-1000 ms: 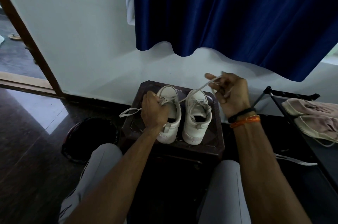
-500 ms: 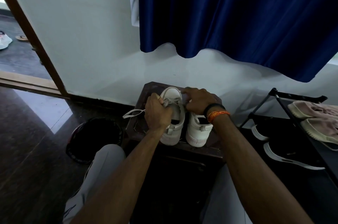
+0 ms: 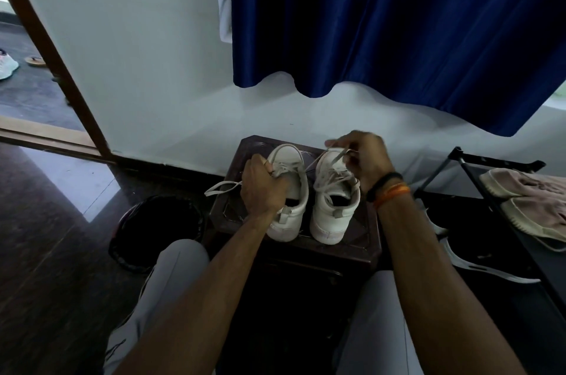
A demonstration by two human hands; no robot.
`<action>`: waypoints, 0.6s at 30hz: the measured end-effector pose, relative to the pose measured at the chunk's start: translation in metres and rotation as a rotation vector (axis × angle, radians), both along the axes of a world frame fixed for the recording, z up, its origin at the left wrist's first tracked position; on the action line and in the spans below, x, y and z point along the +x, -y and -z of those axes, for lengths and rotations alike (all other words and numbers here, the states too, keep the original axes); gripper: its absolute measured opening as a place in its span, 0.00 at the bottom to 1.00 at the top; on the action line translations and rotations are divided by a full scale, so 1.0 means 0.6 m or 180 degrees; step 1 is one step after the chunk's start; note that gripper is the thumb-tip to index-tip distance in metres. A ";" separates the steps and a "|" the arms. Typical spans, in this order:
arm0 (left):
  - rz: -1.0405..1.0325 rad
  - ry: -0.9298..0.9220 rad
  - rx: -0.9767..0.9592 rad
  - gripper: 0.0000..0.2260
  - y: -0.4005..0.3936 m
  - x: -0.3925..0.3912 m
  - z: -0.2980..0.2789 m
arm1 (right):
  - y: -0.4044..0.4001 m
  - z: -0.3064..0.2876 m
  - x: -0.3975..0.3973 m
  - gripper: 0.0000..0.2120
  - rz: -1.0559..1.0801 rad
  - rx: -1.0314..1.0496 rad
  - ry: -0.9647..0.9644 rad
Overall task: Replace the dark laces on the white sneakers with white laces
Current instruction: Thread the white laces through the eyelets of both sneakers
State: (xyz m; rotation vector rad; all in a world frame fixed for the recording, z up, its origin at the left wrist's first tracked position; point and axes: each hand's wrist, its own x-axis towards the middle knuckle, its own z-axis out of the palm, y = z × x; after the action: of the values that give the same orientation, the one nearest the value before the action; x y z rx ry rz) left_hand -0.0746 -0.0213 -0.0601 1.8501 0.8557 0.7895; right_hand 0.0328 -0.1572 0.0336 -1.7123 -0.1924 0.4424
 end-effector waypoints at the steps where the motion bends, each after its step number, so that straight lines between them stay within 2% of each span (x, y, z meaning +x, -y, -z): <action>1: 0.0000 -0.0003 0.0010 0.09 0.000 0.000 0.001 | 0.006 -0.008 0.001 0.09 0.0150 0.0637 -0.0412; 3: 0.0002 0.0000 0.0009 0.10 0.001 0.000 0.001 | 0.014 -0.019 -0.003 0.09 0.0295 0.1292 -0.0824; 5: 0.0007 0.0006 -0.0041 0.09 0.001 0.002 0.001 | 0.014 -0.017 -0.004 0.10 0.0271 0.1130 -0.0731; 12: 0.0088 0.0035 -0.0139 0.11 -0.003 0.004 0.007 | -0.020 0.023 -0.013 0.09 -0.0422 -0.1533 0.1341; 15: 0.0062 -0.0001 -0.0111 0.08 -0.005 0.006 0.009 | -0.039 0.021 -0.015 0.20 -0.1236 -0.2547 0.1760; 16: 0.0048 -0.0012 -0.0109 0.08 -0.006 0.007 0.010 | -0.043 0.018 -0.017 0.21 -0.1457 -0.2790 0.1856; 18: 0.0036 -0.0006 -0.0122 0.08 -0.007 0.007 0.011 | -0.043 0.011 -0.027 0.15 -0.1625 -0.3159 0.2097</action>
State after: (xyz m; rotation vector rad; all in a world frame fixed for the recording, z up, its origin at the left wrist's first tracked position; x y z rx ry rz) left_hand -0.0705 -0.0172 -0.0666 1.8208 0.8552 0.7598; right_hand 0.0164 -0.1315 0.0268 -2.7630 -1.0401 0.3379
